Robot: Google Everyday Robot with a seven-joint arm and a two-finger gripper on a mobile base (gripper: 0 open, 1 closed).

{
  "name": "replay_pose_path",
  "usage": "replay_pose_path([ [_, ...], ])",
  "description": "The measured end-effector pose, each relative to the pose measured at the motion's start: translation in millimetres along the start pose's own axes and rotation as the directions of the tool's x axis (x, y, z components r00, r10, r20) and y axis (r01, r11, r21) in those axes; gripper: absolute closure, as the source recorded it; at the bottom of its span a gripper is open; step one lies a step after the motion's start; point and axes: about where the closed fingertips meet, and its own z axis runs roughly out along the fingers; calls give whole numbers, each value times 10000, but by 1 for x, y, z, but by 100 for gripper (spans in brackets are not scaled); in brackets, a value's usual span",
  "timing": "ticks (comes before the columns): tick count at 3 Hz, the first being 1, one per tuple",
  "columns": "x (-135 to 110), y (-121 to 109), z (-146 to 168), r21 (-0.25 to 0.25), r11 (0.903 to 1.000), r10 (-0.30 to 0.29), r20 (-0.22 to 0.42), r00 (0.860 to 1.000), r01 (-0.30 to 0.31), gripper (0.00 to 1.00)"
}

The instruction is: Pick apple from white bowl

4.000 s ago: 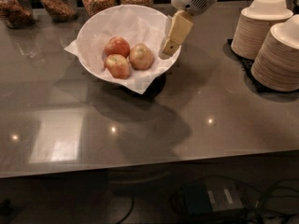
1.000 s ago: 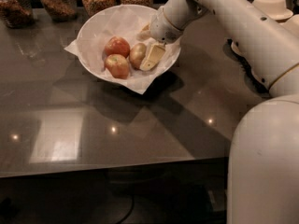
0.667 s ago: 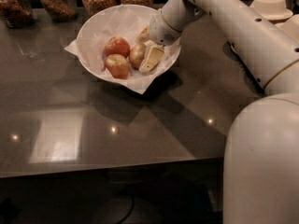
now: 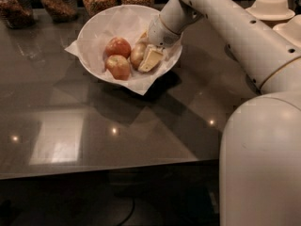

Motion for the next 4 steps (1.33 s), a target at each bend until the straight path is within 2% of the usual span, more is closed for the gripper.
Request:
replay_pose_path([
  [2,-16,-1,-13,54,9995,-320,65,9995,320,98],
  [3,-36,-1,-36,324,9976,-621,170,9979,615,100],
  [4,-57,6,-70,746,9937,-882,599,9943,836,100],
])
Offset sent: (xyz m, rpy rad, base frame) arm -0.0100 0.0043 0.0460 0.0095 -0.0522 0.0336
